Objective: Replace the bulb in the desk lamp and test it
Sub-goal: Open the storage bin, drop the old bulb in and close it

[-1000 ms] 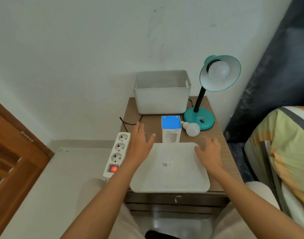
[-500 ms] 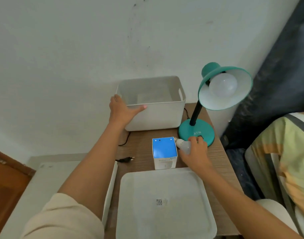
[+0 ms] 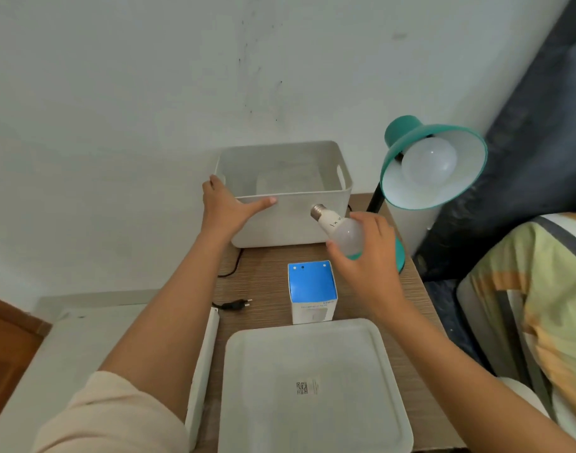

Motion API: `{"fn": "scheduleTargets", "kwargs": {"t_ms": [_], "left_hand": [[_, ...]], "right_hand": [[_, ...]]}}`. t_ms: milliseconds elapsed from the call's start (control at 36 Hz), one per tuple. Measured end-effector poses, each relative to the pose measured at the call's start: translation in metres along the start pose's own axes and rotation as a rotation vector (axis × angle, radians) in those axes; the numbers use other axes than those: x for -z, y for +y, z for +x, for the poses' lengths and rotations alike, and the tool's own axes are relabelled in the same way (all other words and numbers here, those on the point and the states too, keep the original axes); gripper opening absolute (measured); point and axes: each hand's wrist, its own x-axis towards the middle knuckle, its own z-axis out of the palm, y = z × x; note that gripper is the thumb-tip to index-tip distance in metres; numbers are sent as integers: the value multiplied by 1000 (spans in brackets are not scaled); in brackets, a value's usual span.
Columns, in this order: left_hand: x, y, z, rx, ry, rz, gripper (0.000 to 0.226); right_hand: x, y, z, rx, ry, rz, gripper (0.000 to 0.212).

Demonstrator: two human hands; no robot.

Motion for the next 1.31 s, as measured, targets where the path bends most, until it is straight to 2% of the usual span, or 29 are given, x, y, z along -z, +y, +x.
{"fn": "scheduleTargets", "kwargs": {"t_ms": [194, 389, 500, 611, 833, 972, 1167, 1222, 1306], "left_hand": [[-2, -3, 2, -6, 20, -32, 136], [-5, -7, 7, -4, 27, -44, 139], [-5, -9, 9, -4, 24, -51, 138], [-6, -11, 9, -9, 29, -48, 138], [4, -7, 5, -7, -45, -2, 134], [22, 1, -10, -40, -32, 63, 113], [38, -7, -86, -117, 25, 98, 58], [33, -17, -118, -127, 2, 137, 53], [16, -41, -167, -112, -80, 200, 57]], "right_hand": [[-25, -48, 60, 95, -30, 93, 51], [-65, -42, 135, -136, -157, 41, 54], [-81, -38, 156, -235, -271, 15, 37], [-90, -41, 162, -271, -377, -38, 50], [-77, -48, 156, -268, -375, -3, 63], [-47, -52, 133, -198, -332, -1, 63], [5, -48, 42, -113, -236, -4, 52], [18, -39, 11, -118, -216, -9, 49], [33, -22, -36, -164, -236, 6, 43]]}}
